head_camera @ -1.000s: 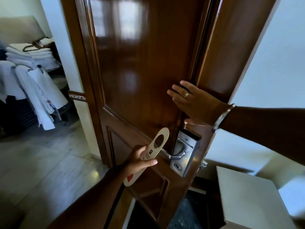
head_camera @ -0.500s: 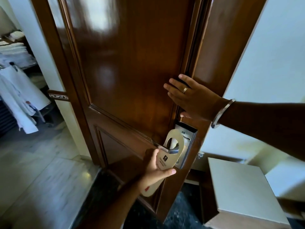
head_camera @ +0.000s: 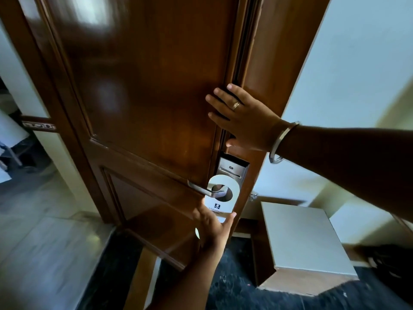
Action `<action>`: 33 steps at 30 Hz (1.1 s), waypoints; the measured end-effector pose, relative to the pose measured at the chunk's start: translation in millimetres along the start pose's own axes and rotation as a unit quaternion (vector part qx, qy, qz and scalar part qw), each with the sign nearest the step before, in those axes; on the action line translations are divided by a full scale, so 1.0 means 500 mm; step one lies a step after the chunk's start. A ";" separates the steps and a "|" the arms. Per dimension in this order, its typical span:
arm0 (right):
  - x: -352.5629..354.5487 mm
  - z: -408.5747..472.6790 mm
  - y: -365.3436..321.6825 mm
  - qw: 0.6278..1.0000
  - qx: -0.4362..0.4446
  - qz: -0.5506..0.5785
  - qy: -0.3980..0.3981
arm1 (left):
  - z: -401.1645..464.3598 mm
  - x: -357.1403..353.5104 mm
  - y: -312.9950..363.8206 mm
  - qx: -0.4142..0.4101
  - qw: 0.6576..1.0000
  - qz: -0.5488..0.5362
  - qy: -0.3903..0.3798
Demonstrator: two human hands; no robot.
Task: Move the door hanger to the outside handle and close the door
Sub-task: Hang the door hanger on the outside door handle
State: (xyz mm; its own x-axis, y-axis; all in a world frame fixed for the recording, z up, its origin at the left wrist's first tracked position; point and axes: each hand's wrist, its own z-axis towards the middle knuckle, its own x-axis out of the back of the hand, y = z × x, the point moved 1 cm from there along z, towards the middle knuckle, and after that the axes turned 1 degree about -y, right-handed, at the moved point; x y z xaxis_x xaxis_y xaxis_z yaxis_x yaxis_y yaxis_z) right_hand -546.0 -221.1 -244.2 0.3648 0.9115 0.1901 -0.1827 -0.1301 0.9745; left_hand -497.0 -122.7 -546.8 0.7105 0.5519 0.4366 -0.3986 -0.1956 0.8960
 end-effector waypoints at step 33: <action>-0.019 -0.023 0.002 0.997 -0.054 0.045 0.031 | 0.192 0.226 0.112 -0.423 0.824 0.361 -0.108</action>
State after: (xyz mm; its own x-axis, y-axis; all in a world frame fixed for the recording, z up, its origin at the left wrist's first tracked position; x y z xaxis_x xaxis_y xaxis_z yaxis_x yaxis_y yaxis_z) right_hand -560.2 -225.6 -246.6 0.2865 0.9209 0.2643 -0.3108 -0.1716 0.9349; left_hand -383.3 -149.1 -439.3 0.1609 0.3645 0.9172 -0.9595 0.2756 0.0588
